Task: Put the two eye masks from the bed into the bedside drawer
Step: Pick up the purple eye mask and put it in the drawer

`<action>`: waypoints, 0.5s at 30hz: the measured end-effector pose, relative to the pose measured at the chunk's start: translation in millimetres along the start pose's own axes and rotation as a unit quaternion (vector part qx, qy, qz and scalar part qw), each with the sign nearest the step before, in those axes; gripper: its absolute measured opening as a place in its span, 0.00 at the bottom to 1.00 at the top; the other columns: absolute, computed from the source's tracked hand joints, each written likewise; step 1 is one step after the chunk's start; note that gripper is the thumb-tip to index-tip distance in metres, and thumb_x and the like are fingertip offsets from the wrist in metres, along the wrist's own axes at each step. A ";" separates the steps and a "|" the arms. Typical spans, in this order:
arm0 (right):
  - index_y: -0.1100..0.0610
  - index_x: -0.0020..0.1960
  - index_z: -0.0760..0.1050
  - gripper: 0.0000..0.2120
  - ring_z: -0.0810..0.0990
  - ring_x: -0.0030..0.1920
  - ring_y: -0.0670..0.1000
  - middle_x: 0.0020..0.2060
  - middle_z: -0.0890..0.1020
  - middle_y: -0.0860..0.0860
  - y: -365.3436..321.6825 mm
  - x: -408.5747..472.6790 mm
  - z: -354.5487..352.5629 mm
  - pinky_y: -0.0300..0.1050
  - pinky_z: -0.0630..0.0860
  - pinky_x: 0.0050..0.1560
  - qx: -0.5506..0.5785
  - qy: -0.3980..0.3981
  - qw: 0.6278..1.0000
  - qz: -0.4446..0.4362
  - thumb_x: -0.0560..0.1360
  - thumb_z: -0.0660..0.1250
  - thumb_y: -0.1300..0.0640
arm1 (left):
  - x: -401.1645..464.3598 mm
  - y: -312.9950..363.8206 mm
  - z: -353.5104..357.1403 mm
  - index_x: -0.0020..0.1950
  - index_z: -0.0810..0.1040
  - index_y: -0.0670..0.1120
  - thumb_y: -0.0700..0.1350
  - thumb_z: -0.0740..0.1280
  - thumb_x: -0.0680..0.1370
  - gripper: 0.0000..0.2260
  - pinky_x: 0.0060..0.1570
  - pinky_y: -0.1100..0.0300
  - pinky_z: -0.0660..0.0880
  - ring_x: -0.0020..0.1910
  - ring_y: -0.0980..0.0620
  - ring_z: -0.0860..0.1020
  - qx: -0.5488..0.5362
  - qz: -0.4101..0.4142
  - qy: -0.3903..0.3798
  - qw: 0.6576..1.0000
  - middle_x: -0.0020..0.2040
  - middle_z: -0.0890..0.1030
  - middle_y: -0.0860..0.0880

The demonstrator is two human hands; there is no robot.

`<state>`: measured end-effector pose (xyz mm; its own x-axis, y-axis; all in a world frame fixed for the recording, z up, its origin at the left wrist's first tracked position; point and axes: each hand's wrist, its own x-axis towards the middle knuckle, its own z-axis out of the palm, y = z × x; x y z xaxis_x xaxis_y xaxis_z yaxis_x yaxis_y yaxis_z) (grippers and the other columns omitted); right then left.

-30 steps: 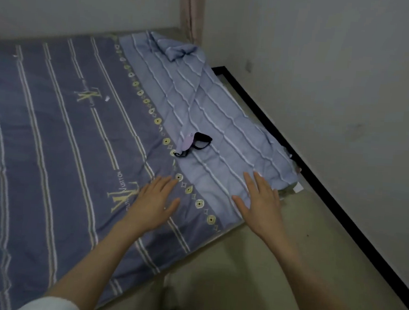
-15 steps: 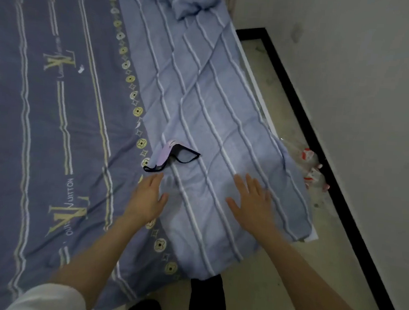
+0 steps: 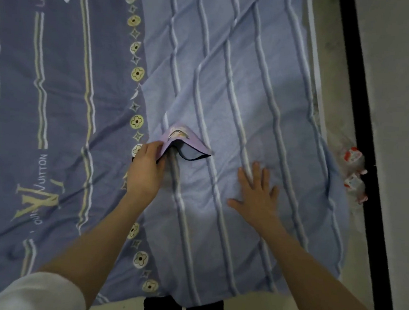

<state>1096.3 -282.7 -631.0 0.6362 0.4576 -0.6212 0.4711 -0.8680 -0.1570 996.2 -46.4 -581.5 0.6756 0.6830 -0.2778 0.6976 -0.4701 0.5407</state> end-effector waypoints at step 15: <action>0.53 0.75 0.47 0.44 0.52 0.76 0.54 0.76 0.55 0.53 -99.4 -55.4 -126.6 0.52 0.52 0.74 0.286 0.132 0.937 -0.149 0.69 0.69 0.44 | -40.1 22.0 -125.6 0.50 0.79 0.43 0.43 0.65 0.75 0.06 0.41 0.57 0.73 0.41 0.46 0.79 -0.079 0.057 -0.017 0.995 0.43 0.83 0.43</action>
<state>1091.6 -197.3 -483.8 0.6923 0.6631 -0.2845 0.2953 -0.6201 -0.7268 954.5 -14.0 -458.8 0.7577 0.6098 -0.2324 0.5716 -0.4484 0.6872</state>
